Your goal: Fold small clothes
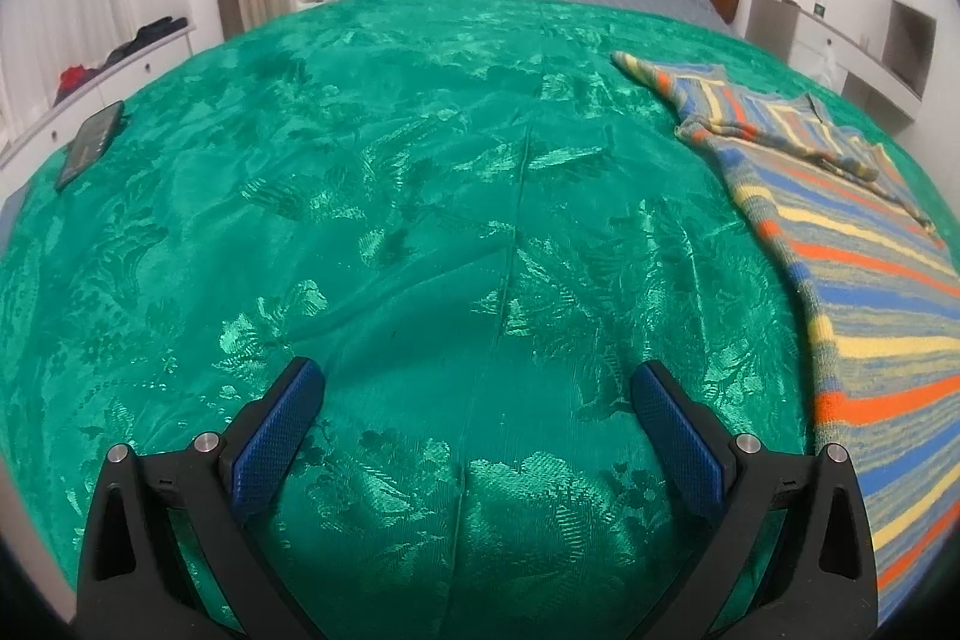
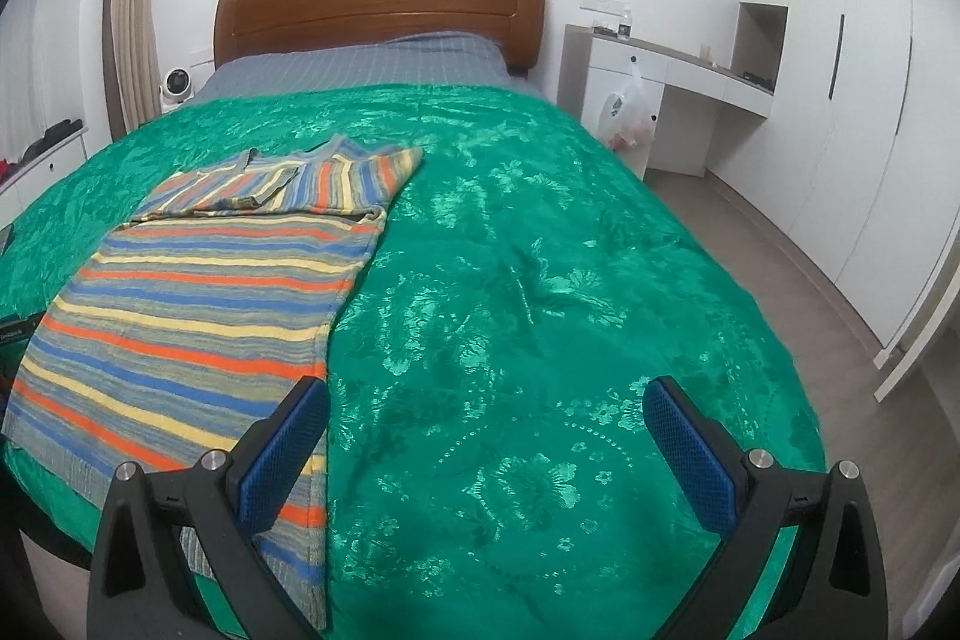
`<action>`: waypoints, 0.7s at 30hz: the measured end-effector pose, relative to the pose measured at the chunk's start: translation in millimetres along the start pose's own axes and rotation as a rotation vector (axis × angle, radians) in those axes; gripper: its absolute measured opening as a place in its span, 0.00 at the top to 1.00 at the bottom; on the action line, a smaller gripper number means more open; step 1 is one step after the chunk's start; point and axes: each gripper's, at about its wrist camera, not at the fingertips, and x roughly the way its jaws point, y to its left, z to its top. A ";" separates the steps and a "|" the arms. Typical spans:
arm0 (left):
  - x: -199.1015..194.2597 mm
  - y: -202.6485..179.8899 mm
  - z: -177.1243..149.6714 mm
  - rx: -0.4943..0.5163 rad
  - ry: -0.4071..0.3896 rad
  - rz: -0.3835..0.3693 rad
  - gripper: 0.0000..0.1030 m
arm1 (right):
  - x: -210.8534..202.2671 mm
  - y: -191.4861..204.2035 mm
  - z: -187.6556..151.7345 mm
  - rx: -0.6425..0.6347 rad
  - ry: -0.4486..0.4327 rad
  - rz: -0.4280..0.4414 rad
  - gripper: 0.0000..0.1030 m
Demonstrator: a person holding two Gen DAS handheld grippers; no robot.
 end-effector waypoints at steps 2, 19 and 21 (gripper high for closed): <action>0.0 0.1 0.2 -0.001 0.000 0.000 0.00 | -1.3 -1.8 0.4 0.005 -0.003 0.002 0.01; -58.9 -14.1 -31.0 0.011 0.319 -0.347 0.03 | -19.7 14.5 -2.4 -0.127 0.146 0.282 0.01; -57.7 -29.5 -40.4 0.038 0.378 -0.378 0.15 | -13.6 29.7 -10.6 -0.157 0.234 0.360 0.01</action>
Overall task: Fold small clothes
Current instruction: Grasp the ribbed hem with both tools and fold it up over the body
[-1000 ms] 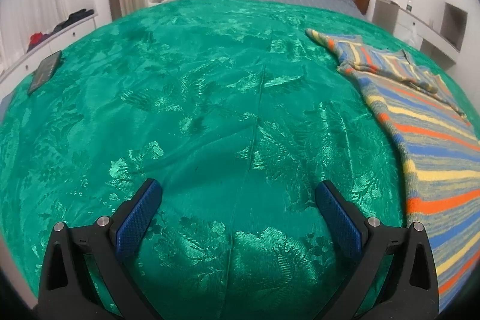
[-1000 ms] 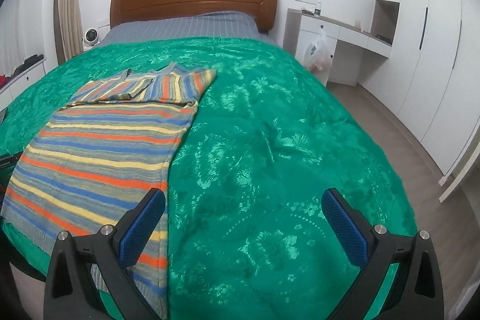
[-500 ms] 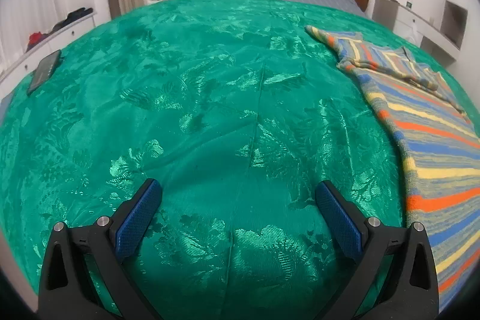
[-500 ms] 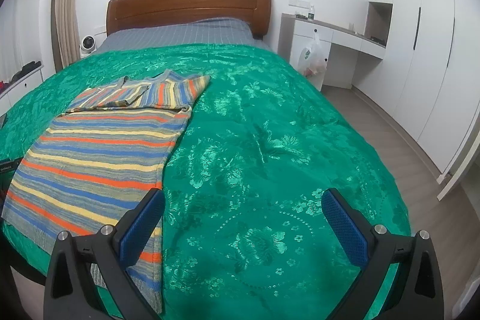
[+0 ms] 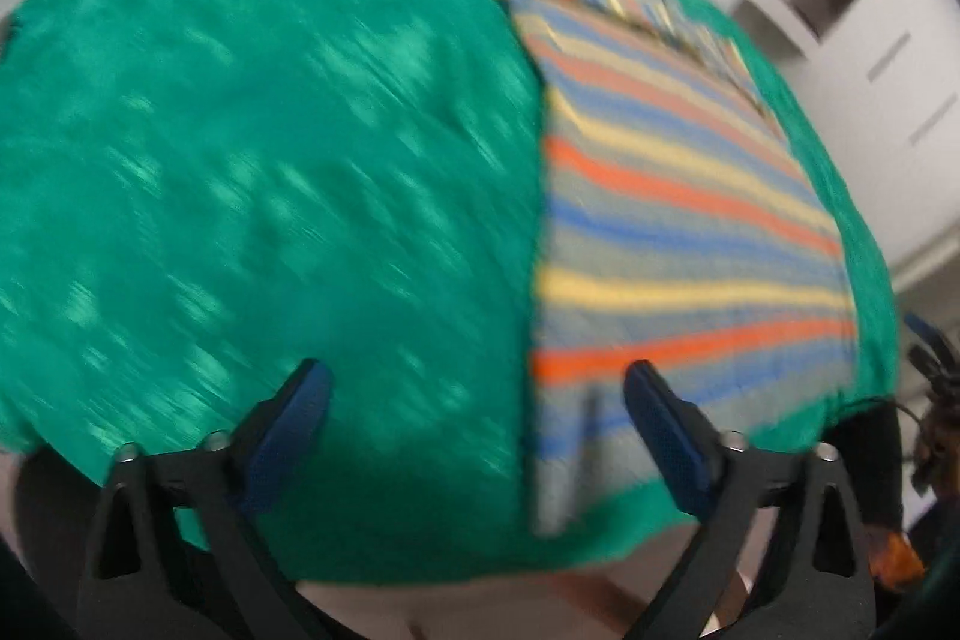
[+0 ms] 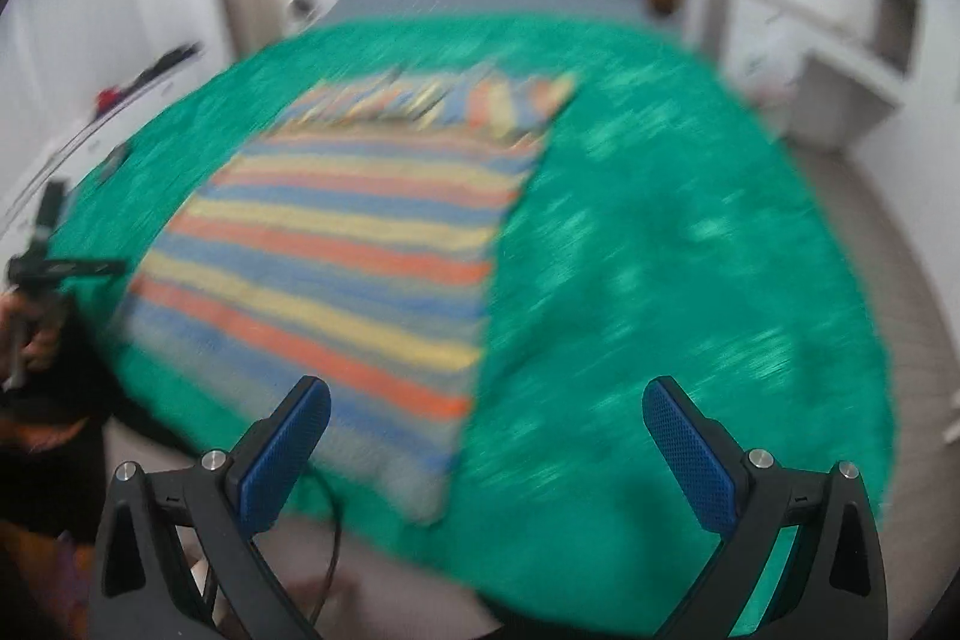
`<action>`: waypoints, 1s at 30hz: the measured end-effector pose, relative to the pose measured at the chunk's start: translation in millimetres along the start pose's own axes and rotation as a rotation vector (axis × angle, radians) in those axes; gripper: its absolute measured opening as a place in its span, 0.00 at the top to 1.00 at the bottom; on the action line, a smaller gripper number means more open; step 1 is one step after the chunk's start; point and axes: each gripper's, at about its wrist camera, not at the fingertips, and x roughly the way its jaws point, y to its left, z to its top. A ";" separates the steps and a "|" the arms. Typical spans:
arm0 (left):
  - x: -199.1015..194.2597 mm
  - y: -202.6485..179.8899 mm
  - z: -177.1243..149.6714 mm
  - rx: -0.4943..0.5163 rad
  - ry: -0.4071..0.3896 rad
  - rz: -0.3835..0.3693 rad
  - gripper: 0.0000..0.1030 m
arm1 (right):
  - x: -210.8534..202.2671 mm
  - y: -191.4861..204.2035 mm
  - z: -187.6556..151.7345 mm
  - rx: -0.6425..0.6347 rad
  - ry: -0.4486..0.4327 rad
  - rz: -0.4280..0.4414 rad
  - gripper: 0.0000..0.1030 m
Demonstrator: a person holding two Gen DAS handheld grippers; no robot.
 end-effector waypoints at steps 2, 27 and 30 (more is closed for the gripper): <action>6.7 -16.1 -5.5 0.054 0.034 0.024 0.18 | 14.3 10.4 -4.3 -0.013 0.083 0.058 0.01; -24.3 -18.8 113.7 -0.103 -0.162 -0.211 0.97 | 46.0 -59.5 70.3 0.314 0.035 0.269 0.96; -9.7 -14.9 174.6 -0.139 -0.221 -0.204 0.97 | 71.5 -69.0 119.8 0.297 -0.026 0.244 0.96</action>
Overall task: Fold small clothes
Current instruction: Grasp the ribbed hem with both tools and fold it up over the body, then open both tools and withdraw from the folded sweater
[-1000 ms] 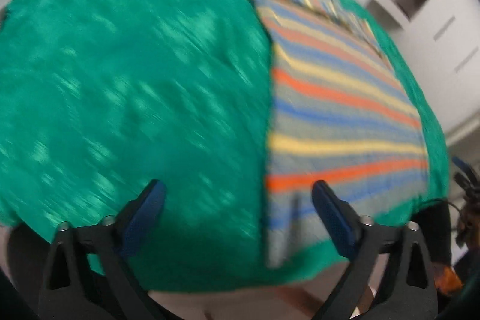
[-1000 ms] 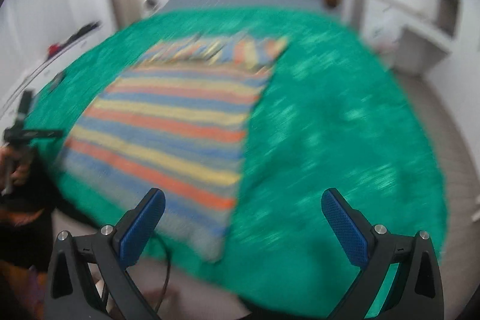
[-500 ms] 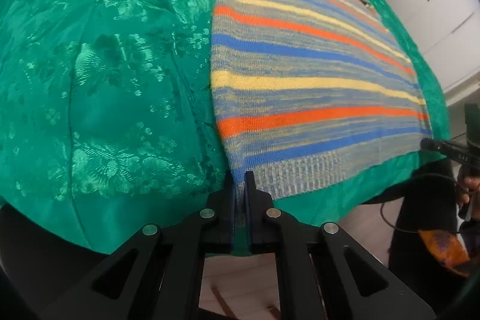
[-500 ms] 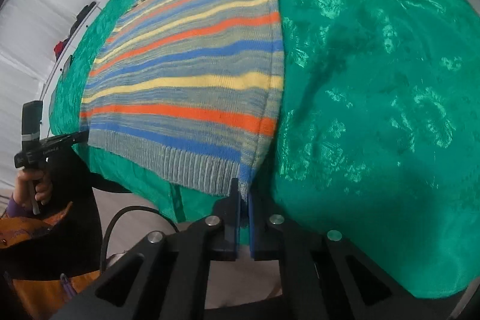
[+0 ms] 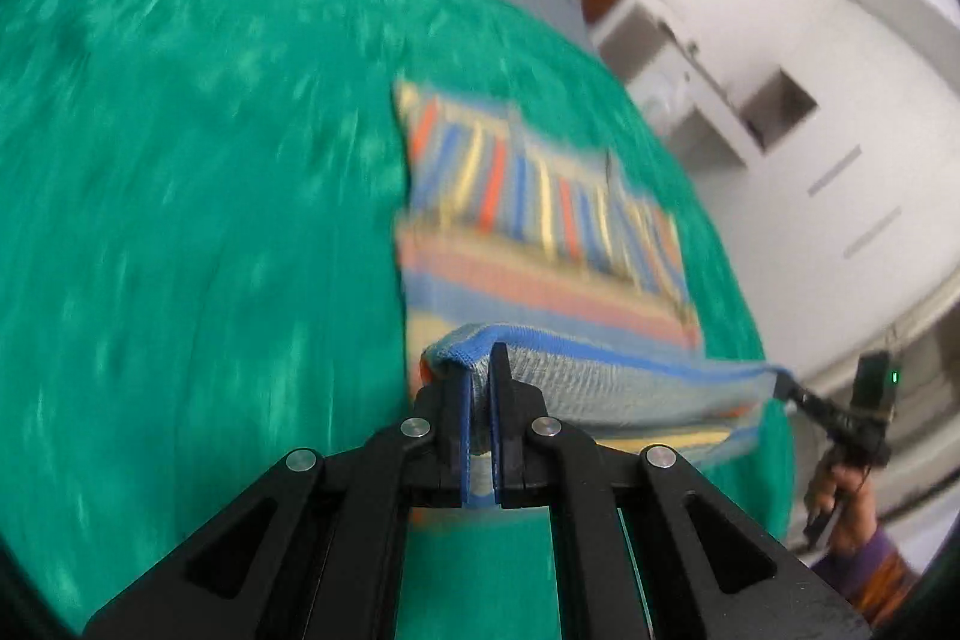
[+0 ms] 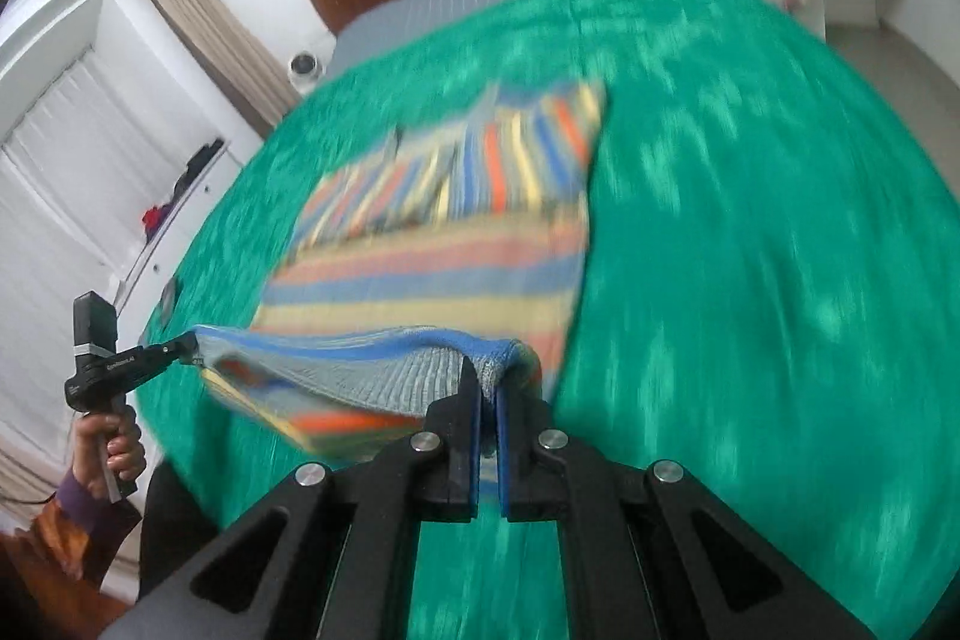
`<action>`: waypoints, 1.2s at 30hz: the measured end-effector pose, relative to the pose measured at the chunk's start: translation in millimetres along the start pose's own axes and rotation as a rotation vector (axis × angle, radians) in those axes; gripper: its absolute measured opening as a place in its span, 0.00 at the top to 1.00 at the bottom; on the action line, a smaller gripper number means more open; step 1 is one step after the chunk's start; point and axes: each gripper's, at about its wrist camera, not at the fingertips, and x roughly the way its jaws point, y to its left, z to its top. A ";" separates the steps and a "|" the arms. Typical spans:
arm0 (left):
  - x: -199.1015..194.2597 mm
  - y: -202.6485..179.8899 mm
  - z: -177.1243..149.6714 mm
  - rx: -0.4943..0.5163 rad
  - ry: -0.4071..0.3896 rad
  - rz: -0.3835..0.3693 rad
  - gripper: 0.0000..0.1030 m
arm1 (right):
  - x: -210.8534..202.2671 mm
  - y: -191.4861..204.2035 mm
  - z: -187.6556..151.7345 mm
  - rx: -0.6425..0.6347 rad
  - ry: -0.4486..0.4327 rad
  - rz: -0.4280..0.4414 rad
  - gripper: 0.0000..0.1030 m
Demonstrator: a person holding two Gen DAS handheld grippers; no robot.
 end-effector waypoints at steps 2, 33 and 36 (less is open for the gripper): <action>22.6 -2.1 36.1 0.000 -0.025 0.019 0.97 | 21.7 -0.7 36.4 -0.004 -0.029 -0.005 0.96; 149.3 -21.5 137.3 0.156 0.099 0.217 0.26 | 276.3 28.9 224.7 -0.051 0.131 -0.073 0.73; 122.3 -7.9 142.7 0.062 0.046 0.151 0.20 | 244.5 28.6 227.7 -0.017 0.039 -0.065 0.71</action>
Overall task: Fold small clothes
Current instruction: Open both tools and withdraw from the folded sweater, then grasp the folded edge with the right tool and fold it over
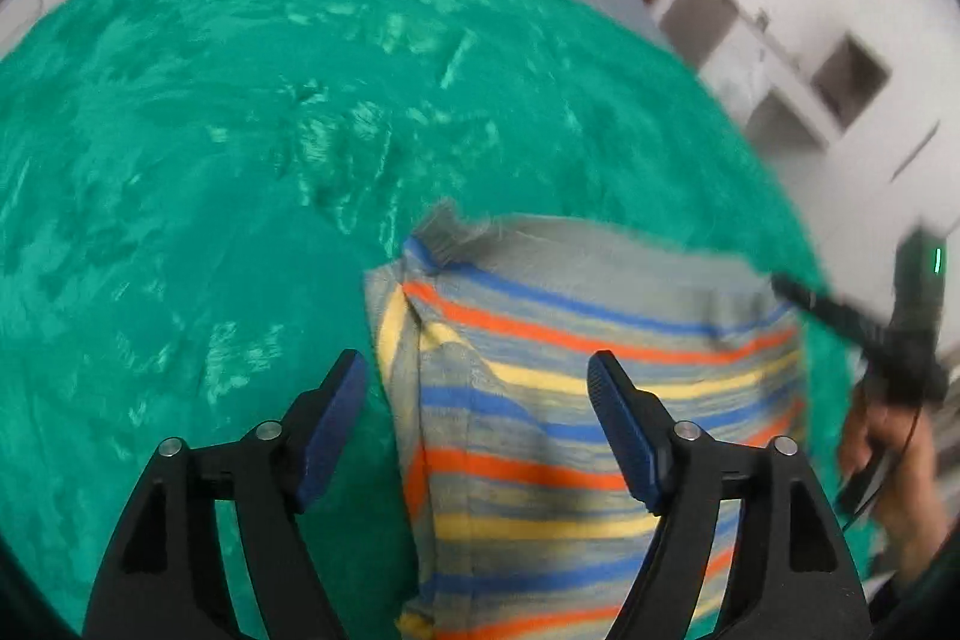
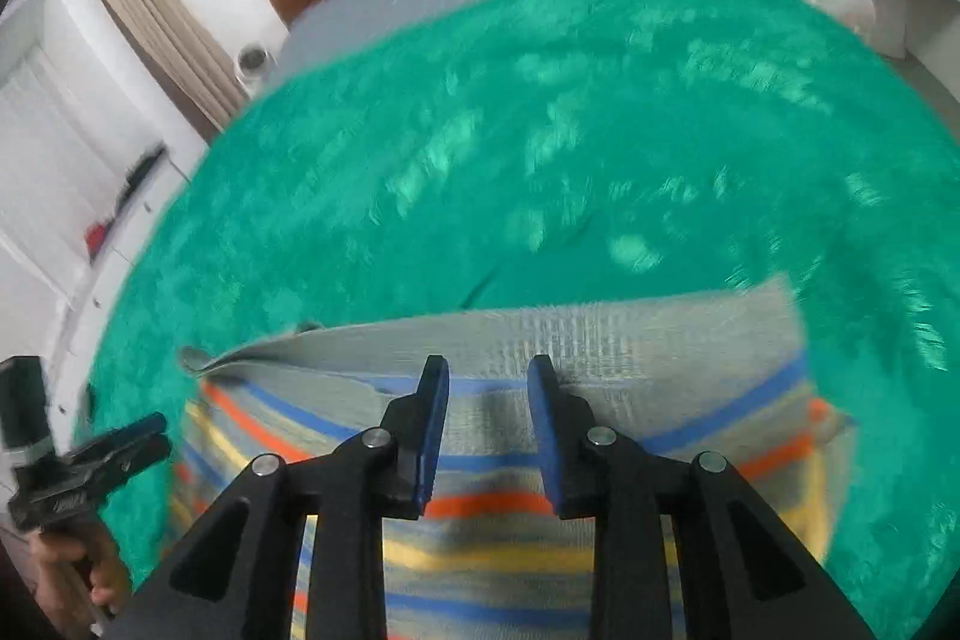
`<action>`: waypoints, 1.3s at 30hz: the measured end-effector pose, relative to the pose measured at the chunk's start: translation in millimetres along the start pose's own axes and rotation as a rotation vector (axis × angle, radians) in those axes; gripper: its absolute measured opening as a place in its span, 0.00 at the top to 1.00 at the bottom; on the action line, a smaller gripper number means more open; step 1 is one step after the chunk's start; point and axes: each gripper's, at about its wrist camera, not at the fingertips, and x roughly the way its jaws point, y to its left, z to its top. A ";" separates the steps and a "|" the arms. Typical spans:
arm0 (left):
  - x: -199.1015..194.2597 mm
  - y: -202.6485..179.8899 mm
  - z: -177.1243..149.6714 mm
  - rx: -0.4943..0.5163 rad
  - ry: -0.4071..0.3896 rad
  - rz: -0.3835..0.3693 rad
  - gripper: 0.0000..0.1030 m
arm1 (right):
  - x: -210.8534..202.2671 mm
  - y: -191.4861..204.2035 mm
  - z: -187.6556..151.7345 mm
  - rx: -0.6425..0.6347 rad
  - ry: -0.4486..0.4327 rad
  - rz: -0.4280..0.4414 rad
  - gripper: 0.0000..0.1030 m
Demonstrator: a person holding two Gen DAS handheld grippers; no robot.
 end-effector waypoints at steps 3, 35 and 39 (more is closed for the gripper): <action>-15.3 -7.7 -27.5 0.090 0.003 -0.026 0.17 | -37.6 5.6 -18.8 -0.114 0.033 0.069 0.60; -49.2 32.7 -200.0 0.181 -0.169 0.268 0.01 | -137.3 -70.5 -265.9 -0.134 -0.122 -0.115 0.29; -49.0 32.2 -201.1 0.180 -0.175 0.265 0.01 | -137.7 -61.0 -248.2 -0.125 -0.036 -0.154 0.29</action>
